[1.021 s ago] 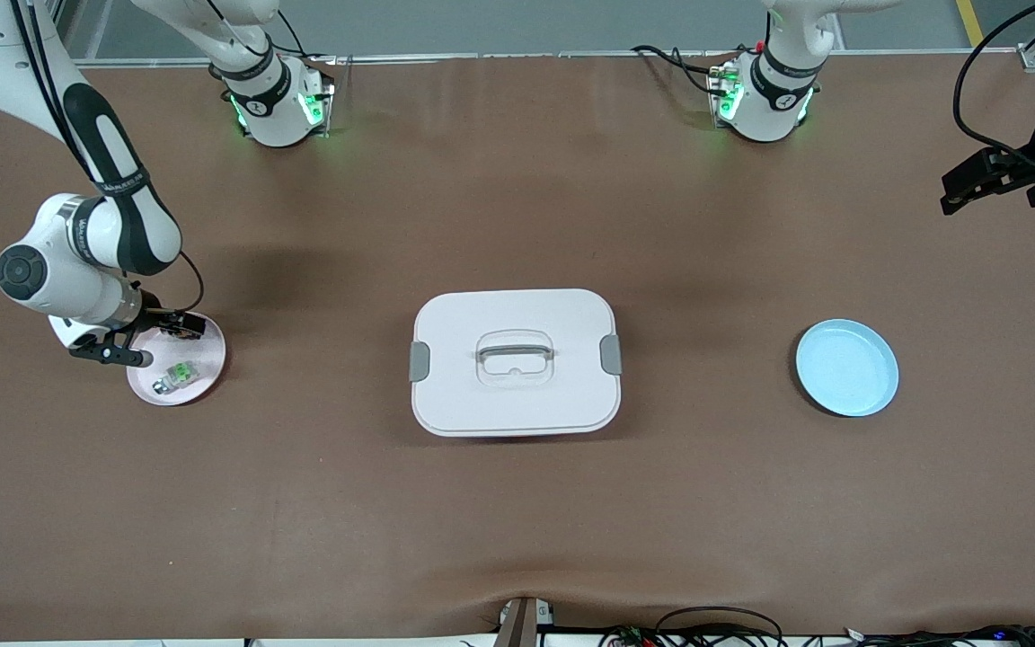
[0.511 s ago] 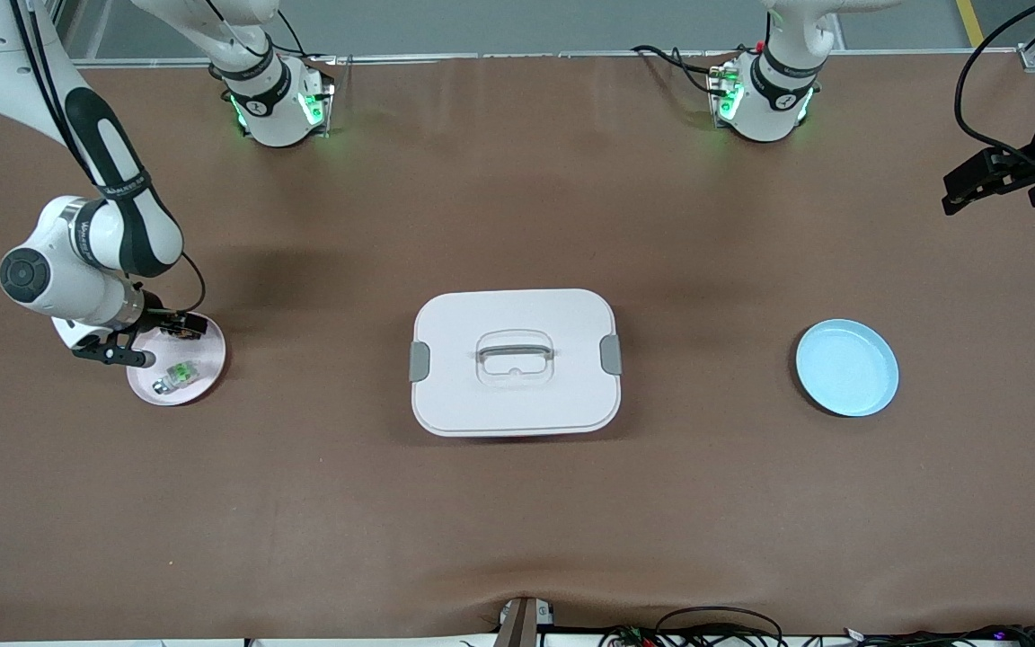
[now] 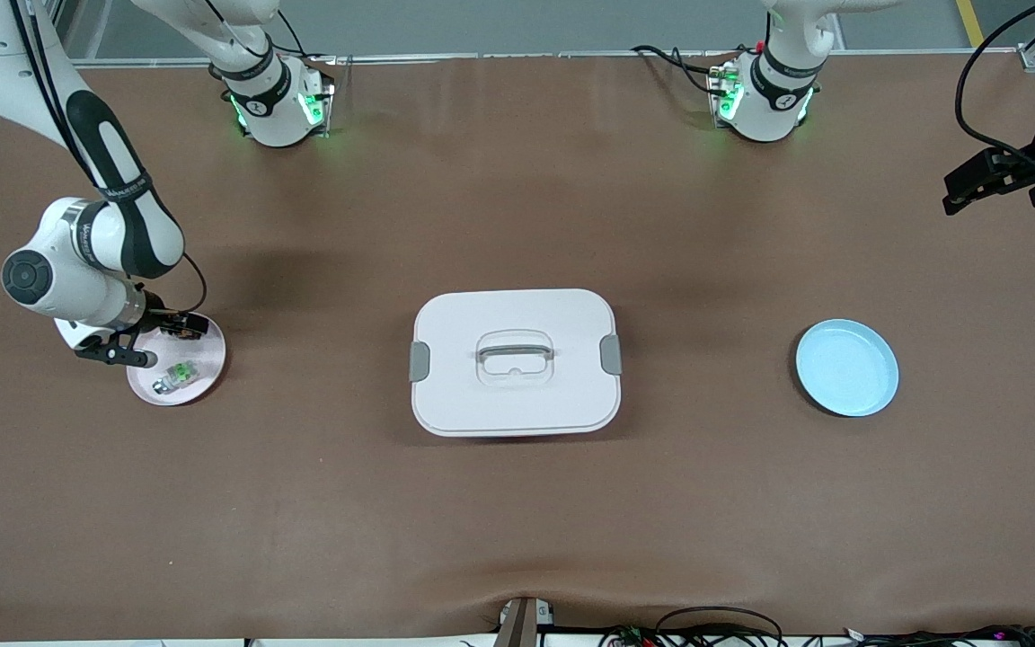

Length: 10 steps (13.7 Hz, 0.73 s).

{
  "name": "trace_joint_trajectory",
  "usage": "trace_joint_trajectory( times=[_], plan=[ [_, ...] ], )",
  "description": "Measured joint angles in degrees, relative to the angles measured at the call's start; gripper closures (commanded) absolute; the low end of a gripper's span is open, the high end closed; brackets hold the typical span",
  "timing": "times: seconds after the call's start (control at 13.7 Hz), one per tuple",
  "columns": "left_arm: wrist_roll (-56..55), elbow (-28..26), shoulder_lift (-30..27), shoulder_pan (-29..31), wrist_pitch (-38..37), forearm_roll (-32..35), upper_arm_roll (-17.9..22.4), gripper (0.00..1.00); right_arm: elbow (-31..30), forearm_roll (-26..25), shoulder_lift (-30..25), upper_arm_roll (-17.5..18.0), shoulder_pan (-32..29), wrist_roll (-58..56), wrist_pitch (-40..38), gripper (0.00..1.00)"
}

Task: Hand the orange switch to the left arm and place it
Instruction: 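Lower the right gripper and grasp the black-and-orange switch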

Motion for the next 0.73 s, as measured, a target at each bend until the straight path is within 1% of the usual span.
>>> trace_joint_trajectory(
  times=[0.36,0.44,0.51,0.58,0.73],
  plan=[
    [0.0,0.0,0.0,0.0,0.0,0.0,0.0,0.00,0.0,0.0,0.2,0.0,-0.1,0.0,0.0,0.00],
    [0.0,0.0,0.0,0.0,0.0,0.0,0.0,0.00,0.0,0.0,0.3,0.0,-0.1,0.0,0.0,0.08],
    [0.0,0.0,0.0,0.0,0.0,0.0,0.0,0.00,0.0,0.0,0.5,0.0,-0.1,0.0,0.0,0.19],
    [0.0,0.0,0.0,0.0,0.0,0.0,0.0,0.00,0.1,0.0,0.7,0.0,-0.1,0.0,0.0,0.33],
    [0.0,0.0,0.0,0.0,0.0,0.0,0.0,0.00,0.2,0.0,0.9,0.0,-0.1,-0.1,0.0,0.54]
  ],
)
